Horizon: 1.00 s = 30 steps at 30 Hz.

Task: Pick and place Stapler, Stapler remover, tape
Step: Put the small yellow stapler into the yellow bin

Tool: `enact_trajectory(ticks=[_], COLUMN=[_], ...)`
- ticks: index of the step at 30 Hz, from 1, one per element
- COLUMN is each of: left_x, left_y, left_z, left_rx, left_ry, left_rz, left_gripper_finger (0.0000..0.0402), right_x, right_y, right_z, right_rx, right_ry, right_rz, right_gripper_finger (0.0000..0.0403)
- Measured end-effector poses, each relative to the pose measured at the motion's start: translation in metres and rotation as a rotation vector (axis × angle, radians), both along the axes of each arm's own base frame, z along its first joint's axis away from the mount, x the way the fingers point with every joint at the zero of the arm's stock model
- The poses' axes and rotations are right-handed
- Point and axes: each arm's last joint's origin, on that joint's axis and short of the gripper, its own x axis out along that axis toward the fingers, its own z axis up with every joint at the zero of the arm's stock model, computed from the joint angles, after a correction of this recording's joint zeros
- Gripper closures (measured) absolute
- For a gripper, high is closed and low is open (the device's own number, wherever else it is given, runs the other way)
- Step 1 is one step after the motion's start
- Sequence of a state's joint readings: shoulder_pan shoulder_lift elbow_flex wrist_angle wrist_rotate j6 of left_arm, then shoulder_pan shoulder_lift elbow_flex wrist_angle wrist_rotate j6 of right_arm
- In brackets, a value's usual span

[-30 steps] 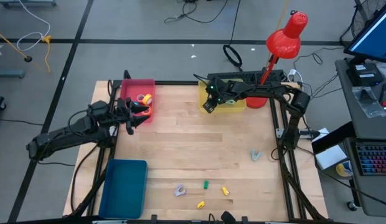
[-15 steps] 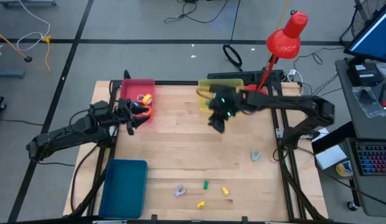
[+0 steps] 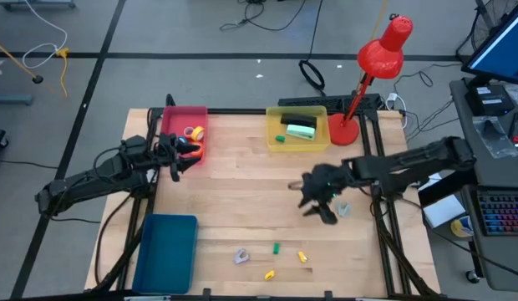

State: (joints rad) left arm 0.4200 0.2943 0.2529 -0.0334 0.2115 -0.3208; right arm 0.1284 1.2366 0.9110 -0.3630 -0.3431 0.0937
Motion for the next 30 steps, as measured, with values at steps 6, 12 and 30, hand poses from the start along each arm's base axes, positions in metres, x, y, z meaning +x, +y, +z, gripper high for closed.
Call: enact_trajectory(ticks=[6, 12, 30], left_x=[0.0, 0.0, 0.0], left_y=[-0.001, -0.001, -0.001], left_z=[0.0, 0.0, 0.0], left_rx=[-0.022, -0.024, -0.108], left_ry=[-0.005, -0.005, -0.023], left_rz=[-0.008, -0.008, -0.004], left_gripper_finger=[0.0153, 0.0153, 0.0153], right_x=[-0.012, -0.016, -0.015], right_y=[0.033, 0.053, 0.063], right_z=[-0.012, -0.021, -0.03], right_rx=[-0.039, -0.229, 0.053], right_ry=[0.024, -0.018, 0.237], right_rz=[0.173, 0.301, -0.03], right_gripper_finger=[0.0259, 0.0261, 0.0274])
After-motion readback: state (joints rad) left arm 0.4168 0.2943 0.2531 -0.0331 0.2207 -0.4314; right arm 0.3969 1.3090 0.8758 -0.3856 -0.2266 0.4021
